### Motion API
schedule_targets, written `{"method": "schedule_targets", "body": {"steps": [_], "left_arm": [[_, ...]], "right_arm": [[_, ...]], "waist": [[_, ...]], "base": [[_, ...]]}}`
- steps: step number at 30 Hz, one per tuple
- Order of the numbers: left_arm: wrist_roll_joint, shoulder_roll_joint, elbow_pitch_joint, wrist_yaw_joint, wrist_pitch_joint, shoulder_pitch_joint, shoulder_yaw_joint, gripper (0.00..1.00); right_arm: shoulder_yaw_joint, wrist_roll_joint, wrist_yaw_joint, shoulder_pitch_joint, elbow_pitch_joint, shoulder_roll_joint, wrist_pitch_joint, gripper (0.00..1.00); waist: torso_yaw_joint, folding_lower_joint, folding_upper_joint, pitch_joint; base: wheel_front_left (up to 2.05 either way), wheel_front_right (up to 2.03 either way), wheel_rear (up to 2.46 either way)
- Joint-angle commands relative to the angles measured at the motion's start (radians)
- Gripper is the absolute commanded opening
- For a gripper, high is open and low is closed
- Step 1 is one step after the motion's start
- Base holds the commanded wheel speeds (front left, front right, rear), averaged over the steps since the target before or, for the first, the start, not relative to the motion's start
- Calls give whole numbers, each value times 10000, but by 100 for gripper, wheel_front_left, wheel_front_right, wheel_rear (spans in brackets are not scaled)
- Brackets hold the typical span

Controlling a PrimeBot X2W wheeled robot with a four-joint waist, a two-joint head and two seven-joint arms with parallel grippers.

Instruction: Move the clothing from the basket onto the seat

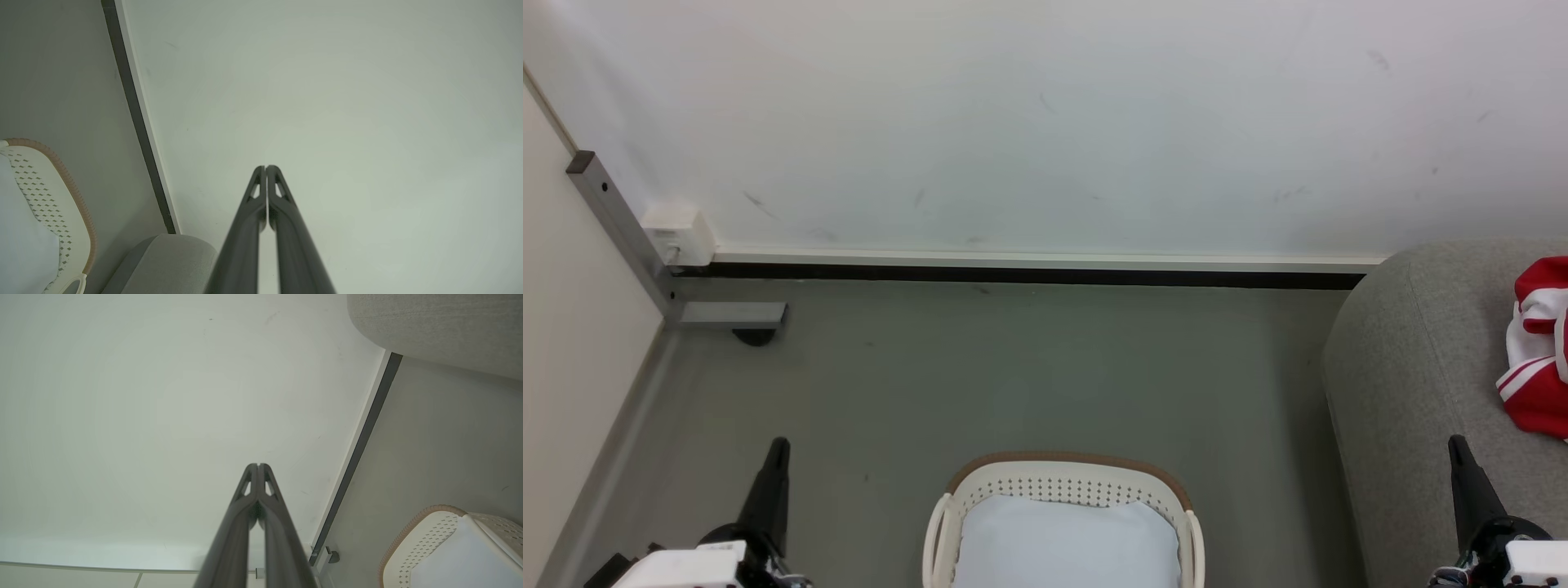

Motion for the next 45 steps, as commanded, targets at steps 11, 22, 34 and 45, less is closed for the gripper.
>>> {"method": "schedule_targets", "body": {"steps": [11,22,34,45], "left_arm": [[-128,76,-32,-65,39,-89,15,0],[-129,77,-32,-65,38,-88,16,0],[-129,77,-33,-64,38,-87,13,0],[-130,77,-33,-64,37,-87,14,0]], "right_arm": [[-39,9,-21,-136,-55,-79,33,0],[-39,10,-21,-135,-55,-78,33,0],[-38,10,-21,-135,-55,-78,32,0],[-38,10,-21,-135,-55,-78,32,0]], "waist": [[0,-1,0,-1],[0,-1,0,-1],[0,-1,0,-1],[0,-1,0,-1]], "base": [[0,0,0],[0,0,0],[0,0,0],[0,0,0]]}}
